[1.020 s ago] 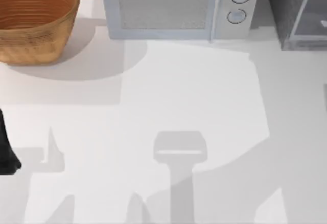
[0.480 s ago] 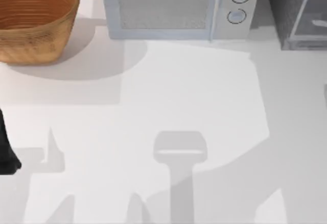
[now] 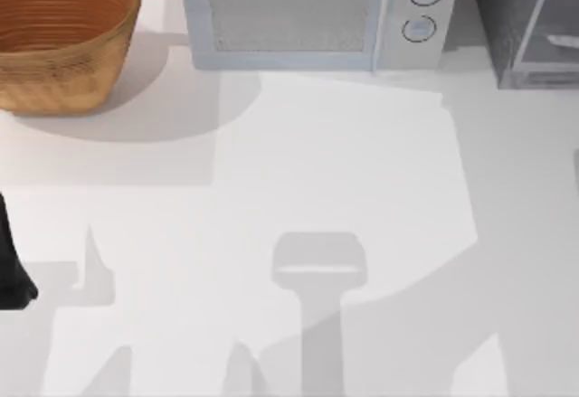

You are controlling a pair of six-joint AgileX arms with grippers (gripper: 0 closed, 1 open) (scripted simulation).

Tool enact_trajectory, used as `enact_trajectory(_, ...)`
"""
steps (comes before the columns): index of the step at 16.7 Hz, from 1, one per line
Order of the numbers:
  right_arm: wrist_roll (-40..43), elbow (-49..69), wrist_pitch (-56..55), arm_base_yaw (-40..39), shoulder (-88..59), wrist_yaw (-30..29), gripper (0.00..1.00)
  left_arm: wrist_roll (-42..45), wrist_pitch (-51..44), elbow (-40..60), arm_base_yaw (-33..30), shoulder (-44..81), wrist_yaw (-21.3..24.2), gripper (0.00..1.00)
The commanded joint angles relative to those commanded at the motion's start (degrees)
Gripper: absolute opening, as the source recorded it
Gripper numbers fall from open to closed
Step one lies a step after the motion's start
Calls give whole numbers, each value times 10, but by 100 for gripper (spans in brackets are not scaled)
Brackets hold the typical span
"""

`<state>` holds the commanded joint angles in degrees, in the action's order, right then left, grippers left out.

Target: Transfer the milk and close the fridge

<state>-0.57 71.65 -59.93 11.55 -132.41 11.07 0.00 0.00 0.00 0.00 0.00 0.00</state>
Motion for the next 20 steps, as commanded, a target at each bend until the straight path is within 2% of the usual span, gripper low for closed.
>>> enact_trajectory(4, -1, -30, 25, -2, 59, -8, 100, 0, 0, 0, 0, 0, 0, 100)
enact_trajectory(8, -1, -109, 91, -14, 214, -22, 100, 0, 0, 0, 0, 0, 0, 100)
enact_trajectory(20, -1, -505, 423, -85, 967, -73, 100, 0, 0, 0, 0, 0, 0, 100)
